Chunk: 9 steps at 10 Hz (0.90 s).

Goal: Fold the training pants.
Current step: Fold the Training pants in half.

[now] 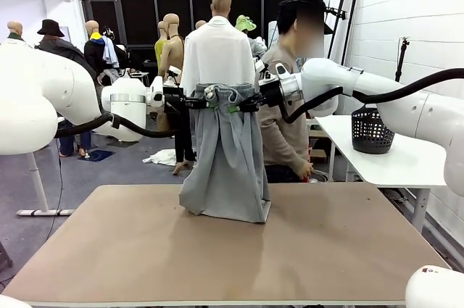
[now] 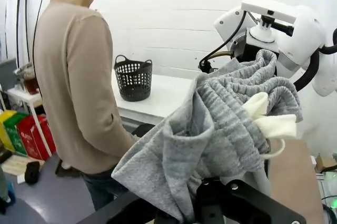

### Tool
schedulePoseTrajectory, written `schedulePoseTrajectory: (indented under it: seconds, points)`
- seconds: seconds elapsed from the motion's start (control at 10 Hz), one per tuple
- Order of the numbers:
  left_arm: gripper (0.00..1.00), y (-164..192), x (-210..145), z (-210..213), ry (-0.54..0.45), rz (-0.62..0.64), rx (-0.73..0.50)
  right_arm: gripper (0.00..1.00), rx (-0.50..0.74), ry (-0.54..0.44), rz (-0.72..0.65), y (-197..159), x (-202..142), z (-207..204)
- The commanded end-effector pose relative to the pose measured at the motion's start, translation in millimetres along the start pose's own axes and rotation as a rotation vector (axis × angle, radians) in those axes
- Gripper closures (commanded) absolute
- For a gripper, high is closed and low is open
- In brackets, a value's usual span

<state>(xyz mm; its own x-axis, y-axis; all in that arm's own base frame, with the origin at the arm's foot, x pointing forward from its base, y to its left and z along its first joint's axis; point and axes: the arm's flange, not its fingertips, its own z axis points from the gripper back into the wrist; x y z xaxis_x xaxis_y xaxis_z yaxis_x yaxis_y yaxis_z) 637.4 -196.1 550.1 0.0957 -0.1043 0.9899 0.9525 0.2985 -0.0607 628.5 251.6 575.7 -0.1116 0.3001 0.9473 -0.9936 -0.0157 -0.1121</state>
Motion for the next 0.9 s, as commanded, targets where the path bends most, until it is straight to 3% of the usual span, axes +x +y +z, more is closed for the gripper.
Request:
schedulePoseTrajectory:
  seconds: [0.0, 0.4, 0.8]
  points:
    - [1.00, -11.7, 6.3, 20.0, 0.010, 0.082, 0.074, 1.00, 0.061, 0.060, -0.068, -19.3, 24.3, -31.7]
    - [1.00, -31.3, -9.7, 22.5, 0.024, 0.210, 0.017, 1.00, 0.063, 0.109, -0.158, 21.5, 10.5, -35.8]
    - [1.00, -62.8, -26.3, 36.7, 0.027, 0.310, -0.042, 1.00, 0.010, 0.095, -0.281, 51.8, -27.1, -18.3]
